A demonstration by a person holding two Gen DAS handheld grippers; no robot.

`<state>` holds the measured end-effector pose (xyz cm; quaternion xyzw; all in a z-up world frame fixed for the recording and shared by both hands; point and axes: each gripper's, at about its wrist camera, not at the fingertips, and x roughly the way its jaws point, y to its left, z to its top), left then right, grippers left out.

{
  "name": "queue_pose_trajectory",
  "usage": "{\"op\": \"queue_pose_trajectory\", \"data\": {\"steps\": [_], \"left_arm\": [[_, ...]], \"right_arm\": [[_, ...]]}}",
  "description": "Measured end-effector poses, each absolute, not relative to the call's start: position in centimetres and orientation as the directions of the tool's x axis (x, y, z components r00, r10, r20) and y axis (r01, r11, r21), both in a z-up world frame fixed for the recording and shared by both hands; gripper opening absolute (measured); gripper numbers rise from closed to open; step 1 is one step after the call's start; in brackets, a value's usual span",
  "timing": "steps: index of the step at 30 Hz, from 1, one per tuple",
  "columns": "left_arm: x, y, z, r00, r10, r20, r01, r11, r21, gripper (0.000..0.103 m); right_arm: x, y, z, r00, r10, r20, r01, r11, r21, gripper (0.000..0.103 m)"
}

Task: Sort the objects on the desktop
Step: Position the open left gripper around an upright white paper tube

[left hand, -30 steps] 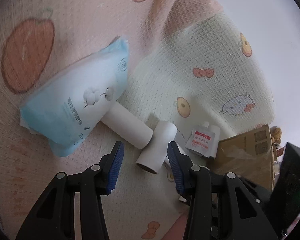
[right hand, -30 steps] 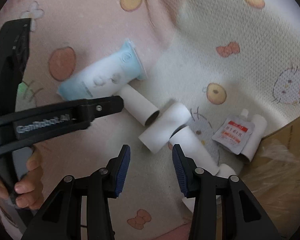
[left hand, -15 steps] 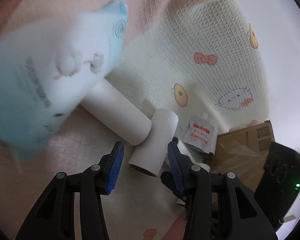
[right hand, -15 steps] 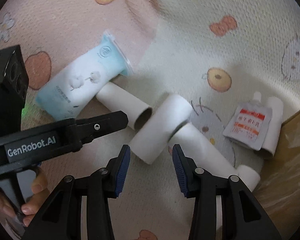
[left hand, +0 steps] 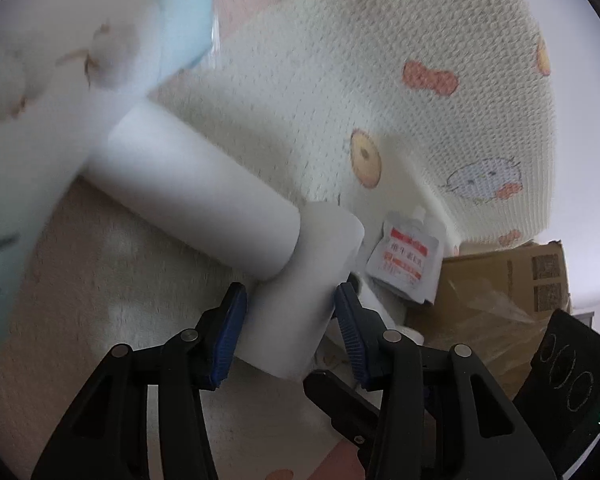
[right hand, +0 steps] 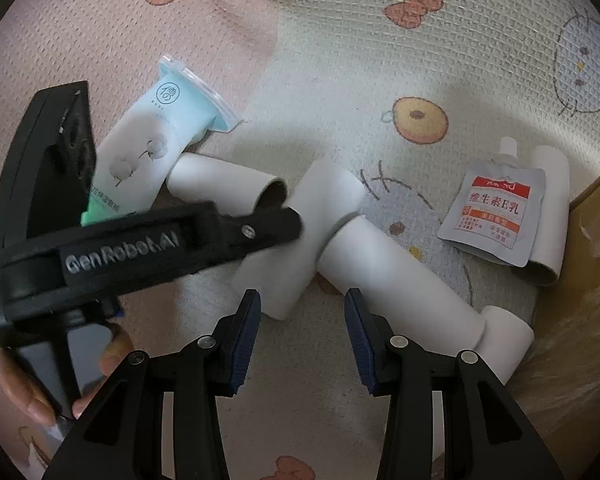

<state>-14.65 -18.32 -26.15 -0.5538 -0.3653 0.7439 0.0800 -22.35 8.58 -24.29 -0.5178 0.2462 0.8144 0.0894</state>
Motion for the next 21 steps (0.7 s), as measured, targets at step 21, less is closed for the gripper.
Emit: {"op": "queue_pose_trajectory", "data": {"steps": [21], "left_arm": [[-7.1,-19.2,-27.1,-0.444,0.491,-0.749,0.422,-0.623,-0.659,0.047]], "right_arm": [[-22.7,5.0,-25.6,-0.405,-0.240,-0.882,-0.244,-0.901,0.357,0.042]]}}
